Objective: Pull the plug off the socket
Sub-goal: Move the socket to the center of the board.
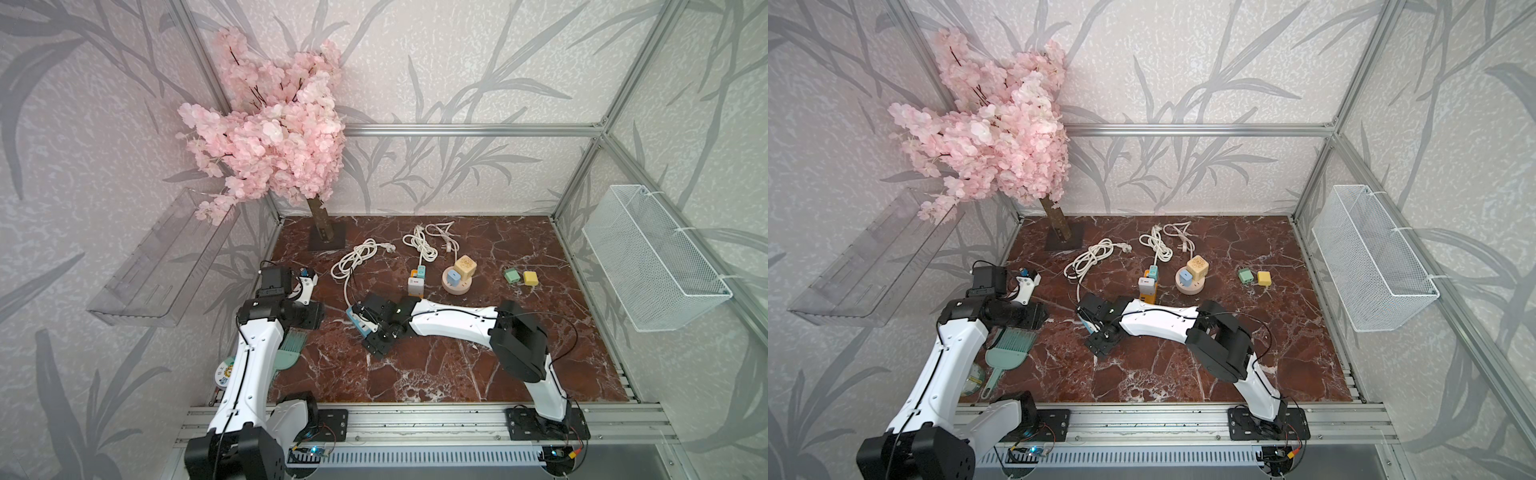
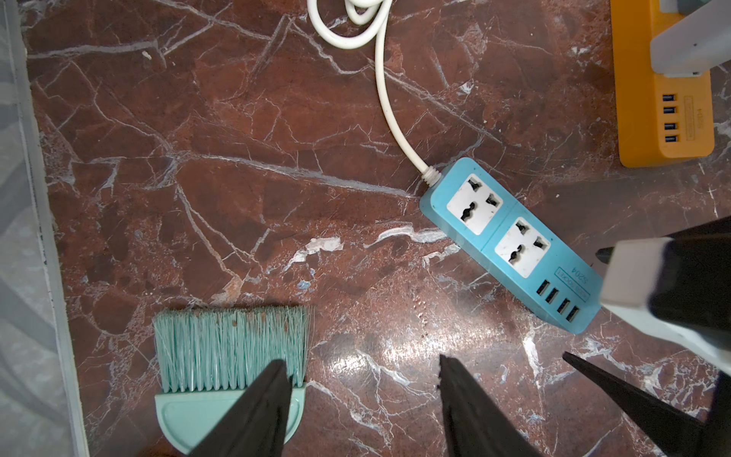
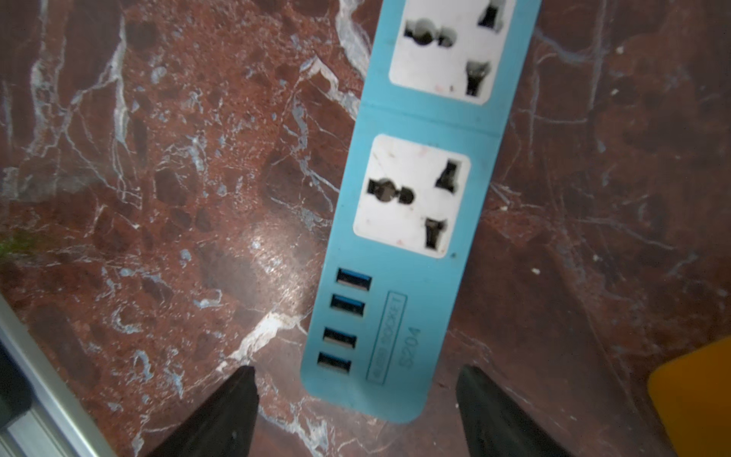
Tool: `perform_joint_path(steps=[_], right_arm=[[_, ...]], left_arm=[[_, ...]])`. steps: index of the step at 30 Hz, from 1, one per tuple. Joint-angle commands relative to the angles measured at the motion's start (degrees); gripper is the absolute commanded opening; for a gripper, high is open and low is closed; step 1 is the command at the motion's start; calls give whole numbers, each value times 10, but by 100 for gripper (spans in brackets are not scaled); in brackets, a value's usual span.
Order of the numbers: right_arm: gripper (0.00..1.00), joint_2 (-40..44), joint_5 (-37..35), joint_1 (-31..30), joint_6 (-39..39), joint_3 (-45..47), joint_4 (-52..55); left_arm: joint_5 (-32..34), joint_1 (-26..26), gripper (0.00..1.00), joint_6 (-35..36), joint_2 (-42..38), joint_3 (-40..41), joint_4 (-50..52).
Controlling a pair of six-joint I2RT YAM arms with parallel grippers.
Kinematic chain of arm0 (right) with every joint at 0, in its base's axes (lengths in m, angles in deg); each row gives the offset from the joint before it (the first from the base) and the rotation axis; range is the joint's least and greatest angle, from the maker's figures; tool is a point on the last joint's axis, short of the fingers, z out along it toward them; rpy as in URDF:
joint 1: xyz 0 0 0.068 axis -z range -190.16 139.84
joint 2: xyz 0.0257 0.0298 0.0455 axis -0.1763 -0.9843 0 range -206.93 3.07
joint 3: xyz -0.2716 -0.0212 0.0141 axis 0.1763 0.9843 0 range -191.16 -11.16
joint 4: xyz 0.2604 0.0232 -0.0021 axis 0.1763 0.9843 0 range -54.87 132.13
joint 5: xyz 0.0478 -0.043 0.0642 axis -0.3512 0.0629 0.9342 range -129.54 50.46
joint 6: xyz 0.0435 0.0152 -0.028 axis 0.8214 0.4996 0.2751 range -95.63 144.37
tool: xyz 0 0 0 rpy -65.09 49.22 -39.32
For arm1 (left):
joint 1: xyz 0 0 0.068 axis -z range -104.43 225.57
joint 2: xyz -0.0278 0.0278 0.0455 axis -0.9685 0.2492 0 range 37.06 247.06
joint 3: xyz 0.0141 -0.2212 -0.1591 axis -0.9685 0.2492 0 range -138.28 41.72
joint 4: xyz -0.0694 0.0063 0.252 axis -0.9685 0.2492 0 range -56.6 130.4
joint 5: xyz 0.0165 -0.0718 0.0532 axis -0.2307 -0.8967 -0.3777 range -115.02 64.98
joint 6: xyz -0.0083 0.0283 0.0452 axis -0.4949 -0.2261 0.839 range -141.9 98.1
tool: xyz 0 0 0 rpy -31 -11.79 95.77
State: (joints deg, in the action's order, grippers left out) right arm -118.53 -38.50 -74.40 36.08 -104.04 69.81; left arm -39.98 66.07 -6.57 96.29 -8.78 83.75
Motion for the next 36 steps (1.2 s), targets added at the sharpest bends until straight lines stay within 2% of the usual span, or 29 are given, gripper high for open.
perform_joint_path(steps=[1,7,12,15,17,26,28,30,32,36], right_arm=[[81,-27,-19,-3,-4,-31,20],[68,-56,-26,-3,14,-50,5],[50,-87,-45,-3,28,-111,25],[42,-109,-57,-1,47,-148,24],[41,-133,-66,2,59,-186,37],[42,-286,-81,22,100,-456,161],[45,-322,-64,24,104,-528,182],[54,-352,-40,24,108,-589,201],[65,-356,-12,24,112,-607,204],[72,-298,32,22,114,-540,156]], left_arm=[[9,-3,63,-7,-6,4,-4],[9,-3,63,-6,-10,5,-4],[7,-3,62,-6,-13,6,-5],[7,-3,62,-6,-13,6,-4],[6,-3,62,-6,-14,5,-4],[7,-3,62,-7,-14,7,-6],[8,-3,62,-8,-13,7,-6],[9,-3,62,-8,-13,6,-6],[9,-3,62,-7,-13,7,-6],[7,-3,62,-7,-12,7,-6]])
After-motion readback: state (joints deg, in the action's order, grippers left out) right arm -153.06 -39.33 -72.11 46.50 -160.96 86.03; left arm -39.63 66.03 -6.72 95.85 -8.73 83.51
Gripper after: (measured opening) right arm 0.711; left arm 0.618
